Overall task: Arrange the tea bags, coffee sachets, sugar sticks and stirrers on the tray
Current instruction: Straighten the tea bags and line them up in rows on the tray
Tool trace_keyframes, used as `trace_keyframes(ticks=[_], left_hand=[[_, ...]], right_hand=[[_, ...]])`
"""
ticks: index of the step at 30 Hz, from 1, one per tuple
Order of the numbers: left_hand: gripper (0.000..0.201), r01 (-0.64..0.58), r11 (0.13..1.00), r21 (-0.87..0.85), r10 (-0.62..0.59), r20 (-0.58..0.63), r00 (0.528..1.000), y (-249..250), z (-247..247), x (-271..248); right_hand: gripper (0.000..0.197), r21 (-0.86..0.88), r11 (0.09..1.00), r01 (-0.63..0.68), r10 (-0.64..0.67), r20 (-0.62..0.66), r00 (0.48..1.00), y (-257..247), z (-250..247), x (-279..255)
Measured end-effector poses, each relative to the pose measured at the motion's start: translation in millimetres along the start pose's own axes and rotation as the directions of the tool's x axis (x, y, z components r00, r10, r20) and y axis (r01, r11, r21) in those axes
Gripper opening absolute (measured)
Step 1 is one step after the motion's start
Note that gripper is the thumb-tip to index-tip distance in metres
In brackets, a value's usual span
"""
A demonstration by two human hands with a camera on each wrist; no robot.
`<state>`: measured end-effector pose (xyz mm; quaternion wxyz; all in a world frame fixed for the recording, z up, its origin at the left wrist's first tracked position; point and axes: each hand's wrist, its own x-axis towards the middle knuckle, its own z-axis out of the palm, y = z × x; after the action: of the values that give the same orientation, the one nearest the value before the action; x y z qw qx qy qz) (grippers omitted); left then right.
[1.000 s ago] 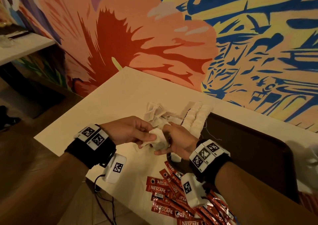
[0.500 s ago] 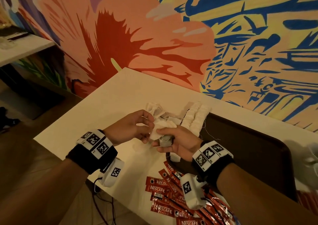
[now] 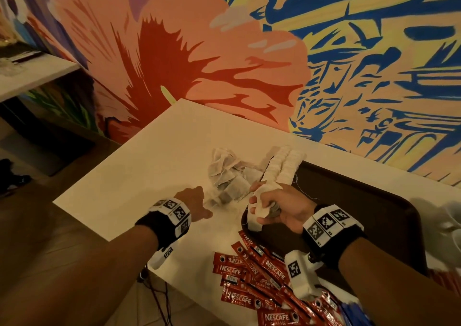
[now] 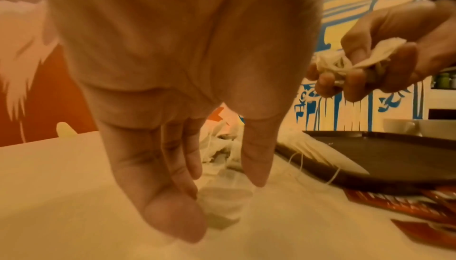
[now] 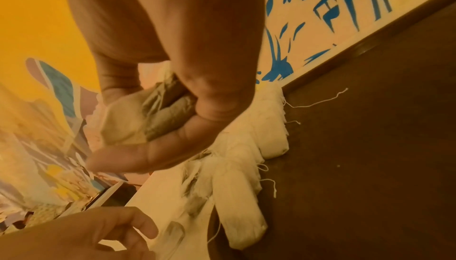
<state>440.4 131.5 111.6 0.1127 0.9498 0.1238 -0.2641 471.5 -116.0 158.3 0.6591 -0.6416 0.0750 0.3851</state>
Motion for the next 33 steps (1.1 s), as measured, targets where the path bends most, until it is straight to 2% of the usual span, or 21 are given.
trace_keyframes(ticks=[4,8,10,12,16,19,21,24,27,29,30,31,33], left_hand=[[0.045,-0.009,0.999,0.038,0.011,-0.049,0.999,7,12,1],[0.033,0.014,1.0,0.017,-0.014,0.005,1.0,6,8,-3],[0.023,-0.026,0.998,-0.056,0.028,0.037,0.999,6,0,-8],[0.011,-0.12,0.975,-0.188,0.135,0.067,0.989,9,-12,-16],[0.007,-0.288,0.857,-0.428,0.386,0.162,0.908,26,-36,-38],[0.012,-0.309,0.747,-0.588,0.504,0.199,0.84,40,-44,-48],[0.013,-0.31,0.705,-0.638,0.536,0.192,0.822,46,-45,-50],[0.013,-0.282,0.667,-0.689,0.531,0.174,0.829,52,-41,-48],[0.011,-0.217,0.621,-0.753,0.515,0.183,0.837,56,-36,-43],[0.014,-0.159,0.59,-0.792,0.448,0.157,0.88,59,-35,-34],[0.017,-0.145,0.607,-0.781,0.384,0.13,0.914,59,-34,-25],[0.021,-0.142,0.667,-0.731,0.299,0.089,0.95,57,-33,-14],[0.045,-0.101,0.836,-0.54,0.127,0.01,0.992,51,-29,11]], right_hand=[[0.035,0.046,0.999,-0.011,0.012,-0.021,1.0,9,-1,-7],[0.023,0.138,0.988,-0.074,0.077,-0.017,0.997,18,1,-12],[0.022,0.179,0.978,-0.112,0.118,-0.025,0.993,23,2,-12],[0.023,0.209,0.97,-0.124,0.136,-0.041,0.99,28,4,-11],[0.028,0.211,0.974,-0.085,0.091,-0.017,0.996,28,9,-12],[0.028,0.206,0.977,-0.057,0.026,0.148,0.989,24,13,-22],[0.028,0.186,0.981,-0.059,0.005,0.278,0.961,22,15,-28],[0.018,0.041,0.999,-0.035,0.018,0.349,0.937,19,18,-31],[0.021,0.001,0.998,-0.061,0.059,0.221,0.974,21,13,-22],[0.024,0.06,0.996,-0.07,0.062,0.126,0.99,24,7,-17],[0.026,0.088,0.994,-0.072,0.062,0.106,0.992,25,4,-15],[0.029,0.109,0.992,-0.071,0.061,0.097,0.993,25,1,-15],[0.031,0.141,0.987,-0.072,0.059,0.094,0.994,25,-5,-14]])
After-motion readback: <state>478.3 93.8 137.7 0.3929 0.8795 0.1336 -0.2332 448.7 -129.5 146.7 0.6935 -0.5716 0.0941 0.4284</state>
